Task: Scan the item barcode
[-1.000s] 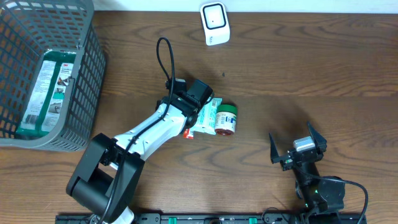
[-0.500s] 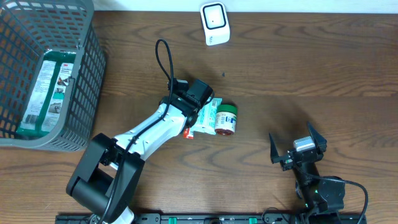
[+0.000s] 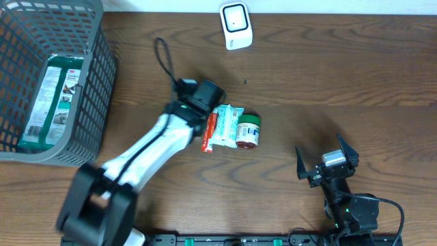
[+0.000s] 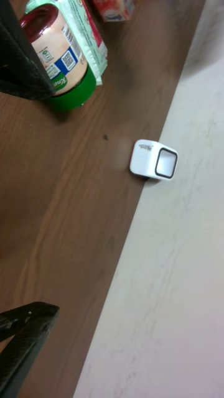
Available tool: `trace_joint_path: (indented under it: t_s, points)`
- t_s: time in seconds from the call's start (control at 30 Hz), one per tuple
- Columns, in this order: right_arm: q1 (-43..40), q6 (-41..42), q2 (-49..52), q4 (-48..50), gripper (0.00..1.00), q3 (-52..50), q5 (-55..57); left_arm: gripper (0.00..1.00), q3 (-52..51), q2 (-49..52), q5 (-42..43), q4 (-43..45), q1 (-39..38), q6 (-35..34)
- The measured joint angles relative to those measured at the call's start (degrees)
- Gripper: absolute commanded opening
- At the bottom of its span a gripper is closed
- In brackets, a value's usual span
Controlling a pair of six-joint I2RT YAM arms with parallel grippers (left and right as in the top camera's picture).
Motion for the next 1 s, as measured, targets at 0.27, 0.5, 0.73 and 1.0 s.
trace_joint_path:
  t_s: [0.27, 0.5, 0.73, 1.0]
  points:
    - [0.0, 0.0, 0.0, 0.02, 0.99, 0.0, 0.0, 0.35, 8.33, -17.92, -0.42, -0.11, 9.07, 2.62]
    - [0.0, 0.0, 0.0, 0.0, 0.99, 0.0, 0.0, 0.41, 12.72, -25.03, -1.38, 5.62, 25.14, 5.14]
    - [0.0, 0.0, 0.0, 0.02, 0.99, 0.0, 0.0, 0.59, 12.72, -17.79, -0.46, 7.8, 40.89, 6.14]
    - [0.0, 0.0, 0.0, 0.0, 0.99, 0.0, 0.0, 0.72, 12.7, -4.28, 13.33, 11.98, 52.39, 9.18]
